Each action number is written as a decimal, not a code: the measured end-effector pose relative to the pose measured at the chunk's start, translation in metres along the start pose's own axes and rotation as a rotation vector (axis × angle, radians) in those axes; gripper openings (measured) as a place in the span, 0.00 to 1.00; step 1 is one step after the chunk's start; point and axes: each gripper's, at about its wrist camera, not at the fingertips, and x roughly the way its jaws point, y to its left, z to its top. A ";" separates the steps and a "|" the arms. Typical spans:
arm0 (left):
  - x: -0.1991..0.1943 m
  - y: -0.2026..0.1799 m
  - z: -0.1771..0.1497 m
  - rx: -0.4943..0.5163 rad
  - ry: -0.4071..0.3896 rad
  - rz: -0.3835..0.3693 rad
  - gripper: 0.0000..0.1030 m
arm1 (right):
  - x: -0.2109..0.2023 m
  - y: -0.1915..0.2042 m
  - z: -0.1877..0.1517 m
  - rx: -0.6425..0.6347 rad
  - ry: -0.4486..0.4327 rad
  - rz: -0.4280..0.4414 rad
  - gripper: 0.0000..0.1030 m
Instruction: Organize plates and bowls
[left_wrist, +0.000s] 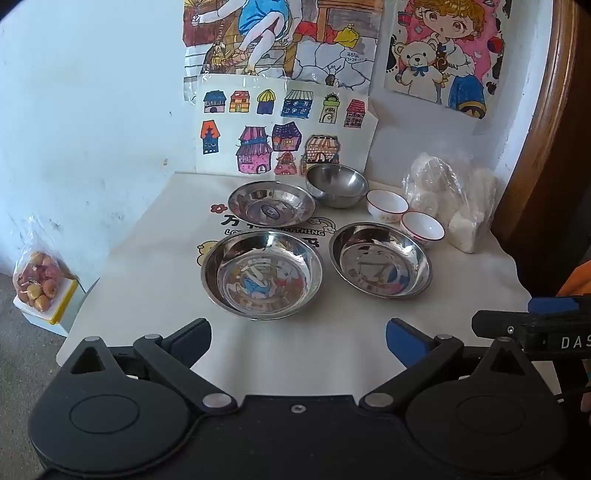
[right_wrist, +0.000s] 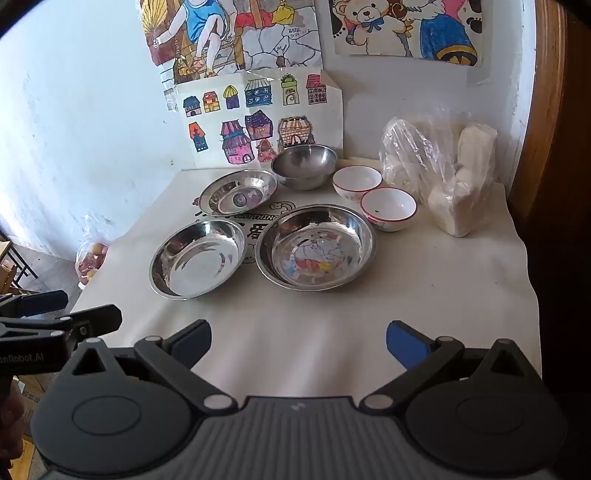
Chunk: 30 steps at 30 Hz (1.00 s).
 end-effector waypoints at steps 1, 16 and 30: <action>0.000 0.000 0.000 0.001 -0.001 0.001 0.98 | 0.000 0.000 0.000 0.001 0.000 0.000 1.00; 0.000 -0.002 0.000 0.001 0.002 -0.004 0.98 | -0.006 0.000 0.001 0.001 -0.002 -0.002 1.00; -0.001 -0.004 0.000 0.004 0.002 -0.003 0.98 | -0.007 0.001 0.002 0.002 -0.002 -0.005 1.00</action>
